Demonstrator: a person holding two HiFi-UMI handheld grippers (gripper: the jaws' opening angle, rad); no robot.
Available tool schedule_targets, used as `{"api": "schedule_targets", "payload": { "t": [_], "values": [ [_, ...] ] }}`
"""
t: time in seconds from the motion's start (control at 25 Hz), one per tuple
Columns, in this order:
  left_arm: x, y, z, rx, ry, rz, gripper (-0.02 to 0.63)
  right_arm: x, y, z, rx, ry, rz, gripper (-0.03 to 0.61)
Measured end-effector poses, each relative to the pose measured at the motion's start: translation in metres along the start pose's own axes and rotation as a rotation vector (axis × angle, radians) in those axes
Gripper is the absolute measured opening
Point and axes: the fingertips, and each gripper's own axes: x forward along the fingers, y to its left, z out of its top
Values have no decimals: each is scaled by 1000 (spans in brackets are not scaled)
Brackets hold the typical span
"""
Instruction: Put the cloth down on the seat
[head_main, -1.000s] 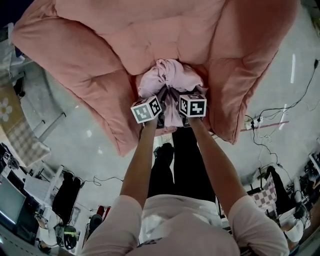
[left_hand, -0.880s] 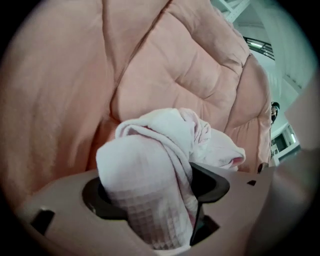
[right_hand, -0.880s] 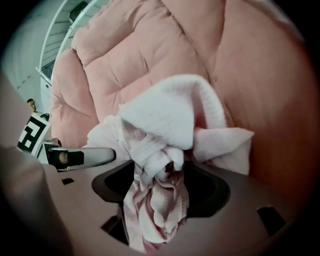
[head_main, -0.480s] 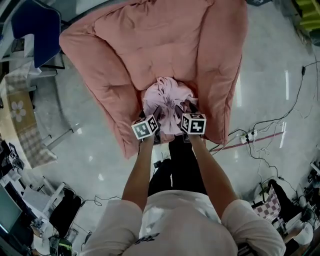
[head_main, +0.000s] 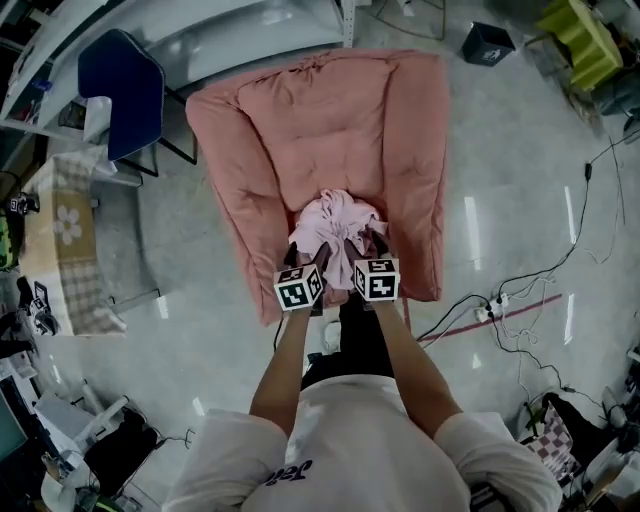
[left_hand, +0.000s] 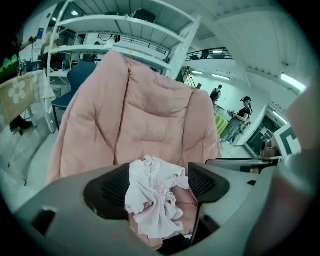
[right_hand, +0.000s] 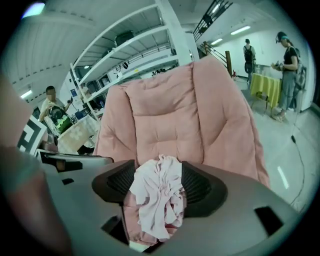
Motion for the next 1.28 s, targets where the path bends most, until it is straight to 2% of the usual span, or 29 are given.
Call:
{"api": "schedule_targets", "payload": {
  "t": [0.24, 0.4, 0.52, 0.64, 0.76, 0.88, 0.96, 1.12, 1.28],
  "values": [
    [-63, -17, 31, 36, -126, 7, 359, -63, 19, 29, -26, -125, -27, 285],
    [-112, -25, 42, 93, -205, 27, 359, -107, 36, 45, -69, -207, -40, 249],
    [-139, -36, 64, 137, -289, 31, 340, -134, 46, 68, -120, -282, -38, 234],
    [-165, -51, 89, 170, -385, 27, 288, -160, 54, 93, -168, -363, -39, 210],
    [-193, -60, 112, 206, -467, 38, 202, -187, 69, 119, -216, -441, -41, 202],
    [-219, -68, 134, 230, -541, 35, 188, -214, 83, 144, -244, -522, -45, 187],
    [-238, -74, 149, 247, -595, 30, 172, -234, 94, 159, -261, -572, -51, 155],
    [-276, -85, 184, 304, -707, 40, 130, -270, 116, 187, -294, -664, -46, 144],
    [-310, -94, 205, 345, -777, 59, 82, -301, 127, 204, -298, -725, -51, 72]
  ]
}}
